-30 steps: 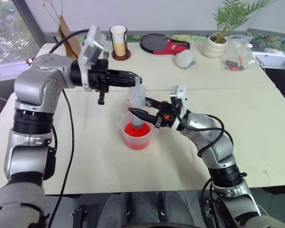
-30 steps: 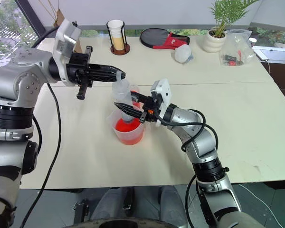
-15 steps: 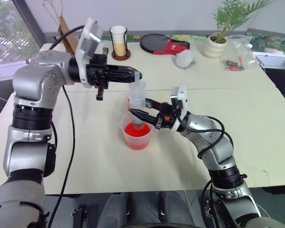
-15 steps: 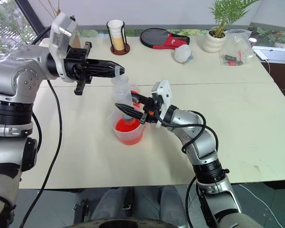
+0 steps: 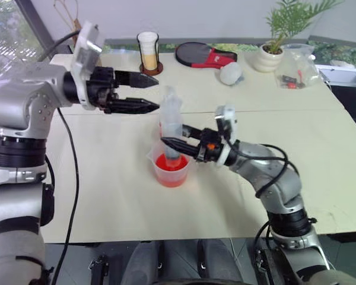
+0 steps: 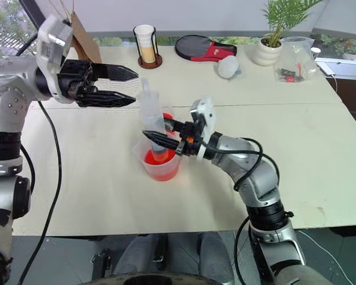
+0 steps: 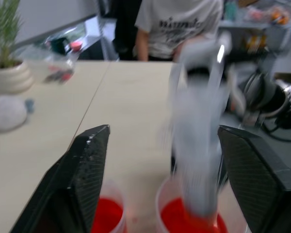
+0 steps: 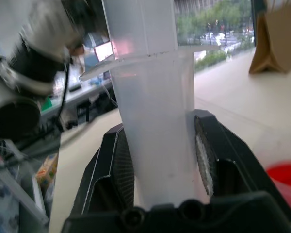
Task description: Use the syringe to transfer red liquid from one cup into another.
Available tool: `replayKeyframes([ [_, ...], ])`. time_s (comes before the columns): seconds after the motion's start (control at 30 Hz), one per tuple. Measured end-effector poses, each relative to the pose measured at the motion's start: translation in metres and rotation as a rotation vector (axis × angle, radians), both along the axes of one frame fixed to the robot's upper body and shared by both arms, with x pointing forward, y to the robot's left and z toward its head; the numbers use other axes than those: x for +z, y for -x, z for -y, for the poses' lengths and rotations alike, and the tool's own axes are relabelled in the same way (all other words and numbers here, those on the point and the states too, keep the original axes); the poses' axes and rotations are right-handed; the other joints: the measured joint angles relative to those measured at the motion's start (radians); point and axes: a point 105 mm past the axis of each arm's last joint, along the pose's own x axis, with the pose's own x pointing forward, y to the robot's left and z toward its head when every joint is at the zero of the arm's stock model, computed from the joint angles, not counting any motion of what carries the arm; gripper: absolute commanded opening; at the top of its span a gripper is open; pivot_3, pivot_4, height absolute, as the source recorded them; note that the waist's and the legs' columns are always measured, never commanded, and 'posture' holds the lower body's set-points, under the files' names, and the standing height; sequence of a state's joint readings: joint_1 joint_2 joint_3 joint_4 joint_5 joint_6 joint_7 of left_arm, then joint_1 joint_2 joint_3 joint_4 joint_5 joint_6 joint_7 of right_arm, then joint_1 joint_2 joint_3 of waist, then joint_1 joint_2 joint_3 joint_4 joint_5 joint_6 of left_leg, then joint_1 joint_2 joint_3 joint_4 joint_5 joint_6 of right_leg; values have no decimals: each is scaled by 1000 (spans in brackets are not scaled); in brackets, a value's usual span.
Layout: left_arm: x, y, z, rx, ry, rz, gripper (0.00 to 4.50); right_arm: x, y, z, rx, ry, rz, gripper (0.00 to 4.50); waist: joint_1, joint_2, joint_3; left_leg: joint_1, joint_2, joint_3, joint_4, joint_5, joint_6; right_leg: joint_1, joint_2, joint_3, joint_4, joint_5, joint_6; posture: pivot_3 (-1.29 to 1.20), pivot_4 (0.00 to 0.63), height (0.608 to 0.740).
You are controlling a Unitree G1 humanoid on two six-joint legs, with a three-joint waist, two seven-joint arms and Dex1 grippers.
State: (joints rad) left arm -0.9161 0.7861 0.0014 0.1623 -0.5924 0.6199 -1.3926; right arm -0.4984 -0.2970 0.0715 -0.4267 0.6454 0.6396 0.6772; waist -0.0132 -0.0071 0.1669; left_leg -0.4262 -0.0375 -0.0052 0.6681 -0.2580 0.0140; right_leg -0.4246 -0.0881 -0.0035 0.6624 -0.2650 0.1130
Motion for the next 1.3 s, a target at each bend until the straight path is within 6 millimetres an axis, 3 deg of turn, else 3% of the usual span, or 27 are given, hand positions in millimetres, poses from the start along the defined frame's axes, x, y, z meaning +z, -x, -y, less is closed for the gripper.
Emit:
replayKeyframes([
  [0.13, -32, -10, -23, 118, 14, -116, 3353, 11, -4, 10, -52, -53, -30, 1377, 3, -1, 1, 0, 0, 0, 0, 0, 0, 0, 0, 0, 0, 0, 0, 0, 150, 740],
  [0.27, -19, -31, -39, 270, 105, -69, 3353, 19, -8, 10, -54, -71, -49, 1377, 3, -2, 1, 0, 0, 0, 0, 0, 0, 0, 0, 0, 0, 0, 0, 0, 150, 740],
  [0.43, -8, -47, -39, 320, 158, 5, 3353, 76, -39, 23, -108, -127, 60, 1377, -1, -2, 1, 0, 0, 0, -1, 0, 0, 0, 0, 0, 0, 0, 0, 0, 150, 740],
  [0.53, -12, -55, -38, 336, 161, 6, 3353, 87, -68, 27, -161, -129, 91, 1377, -4, -2, 1, 0, 0, 1, -1, 0, 0, 0, 1, 0, 1, 0, 0, 0, 150, 740],
  [0.7, -13, -64, -36, 353, 156, 32, 3353, 60, -102, 15, -159, -82, 38, 1377, -8, -2, 1, 0, 0, 1, -1, 0, 0, 0, 1, 0, 2, 0, 0, 0, 150, 740],
  [0.8, -13, -70, -35, 361, 158, 50, 3353, 47, -112, 6, -139, -59, 21, 1377, -8, -2, 1, 0, 0, 1, -2, 0, -1, -1, 1, 0, 2, 0, 0, 0, 150, 740],
  [0.93, 3, -74, -30, 355, 179, 101, 3353, 37, -116, -1, -107, -34, 9, 1377, -4, -2, 1, -1, 0, 1, -1, 1, -2, -1, 0, 0, 2, 0, 0, 0, 150, 740],
  [1.17, 58, -77, -6, 274, 224, 247, 3353, 30, -112, -7, -54, -1, 17, 1377, -7, -2, 1, -1, 0, 1, -1, 1, -2, -1, 0, -1, 1, 0, 0, 0, 150, 740],
  [1.3, 64, -81, 4, 233, 261, 226, 3353, 26, -112, -8, -51, 22, 26, 1377, -8, -2, 1, -1, 0, 2, -1, 1, -2, -1, 0, -1, 2, 0, 0, 0, 150, 740],
])
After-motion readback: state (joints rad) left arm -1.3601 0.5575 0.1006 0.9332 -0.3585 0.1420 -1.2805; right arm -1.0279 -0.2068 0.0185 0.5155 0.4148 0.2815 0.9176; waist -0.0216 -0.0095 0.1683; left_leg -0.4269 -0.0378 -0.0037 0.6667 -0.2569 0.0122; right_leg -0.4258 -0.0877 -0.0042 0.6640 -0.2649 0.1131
